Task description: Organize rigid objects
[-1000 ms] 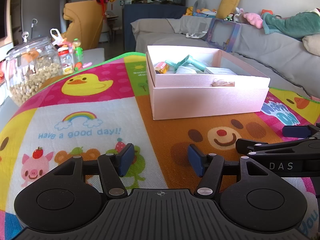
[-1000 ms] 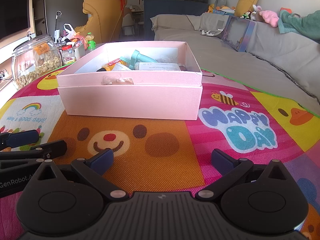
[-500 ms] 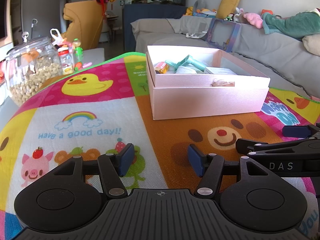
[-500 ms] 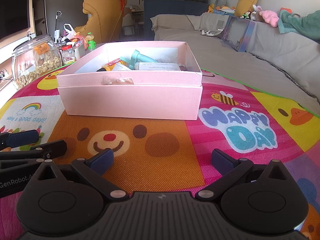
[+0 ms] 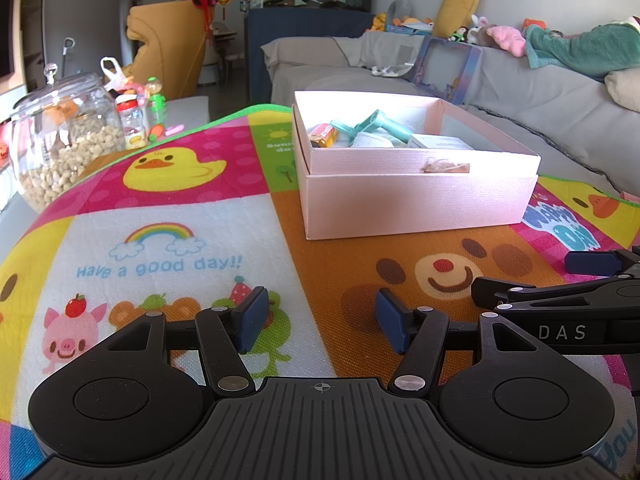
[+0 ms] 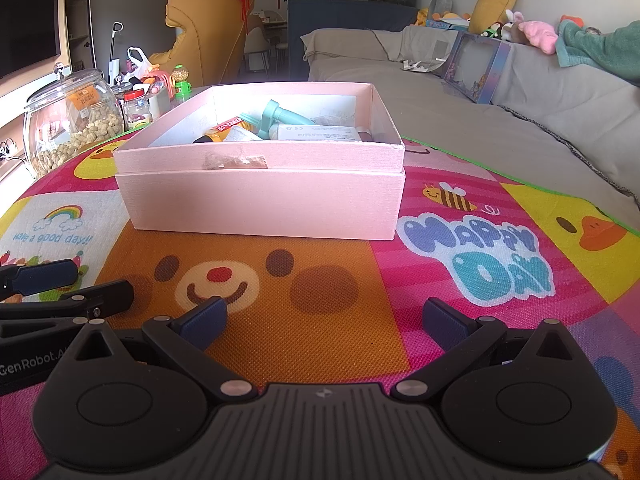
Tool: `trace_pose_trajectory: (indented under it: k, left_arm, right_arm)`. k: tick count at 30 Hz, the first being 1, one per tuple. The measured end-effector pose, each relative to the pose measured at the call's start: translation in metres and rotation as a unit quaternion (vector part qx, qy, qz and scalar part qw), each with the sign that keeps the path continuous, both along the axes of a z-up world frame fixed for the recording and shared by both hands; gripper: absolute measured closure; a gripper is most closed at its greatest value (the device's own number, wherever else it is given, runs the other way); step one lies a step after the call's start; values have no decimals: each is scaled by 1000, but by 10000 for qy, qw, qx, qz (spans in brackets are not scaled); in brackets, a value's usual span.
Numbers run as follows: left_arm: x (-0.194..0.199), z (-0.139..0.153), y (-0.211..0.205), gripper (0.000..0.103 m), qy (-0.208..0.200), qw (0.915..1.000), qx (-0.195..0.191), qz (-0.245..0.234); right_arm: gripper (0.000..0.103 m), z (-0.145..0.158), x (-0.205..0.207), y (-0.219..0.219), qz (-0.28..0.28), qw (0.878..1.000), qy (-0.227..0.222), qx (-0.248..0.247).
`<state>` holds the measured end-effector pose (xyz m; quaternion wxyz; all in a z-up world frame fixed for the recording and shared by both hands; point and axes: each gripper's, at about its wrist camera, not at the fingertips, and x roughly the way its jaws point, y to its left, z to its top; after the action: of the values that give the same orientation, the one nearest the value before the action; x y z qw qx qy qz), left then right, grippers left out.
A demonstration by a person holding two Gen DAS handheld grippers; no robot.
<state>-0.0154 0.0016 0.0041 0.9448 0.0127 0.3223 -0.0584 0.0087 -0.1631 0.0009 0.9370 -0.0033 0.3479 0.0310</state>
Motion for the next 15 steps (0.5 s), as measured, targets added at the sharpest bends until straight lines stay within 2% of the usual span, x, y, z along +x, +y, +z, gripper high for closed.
trace_pose_trajectory:
  k: [15]
  left_arm:
    - [1,1,4,39,26,10000,-63,-7]
  right_arm:
    - [0,0,0,0,0,10000,-4,-3]
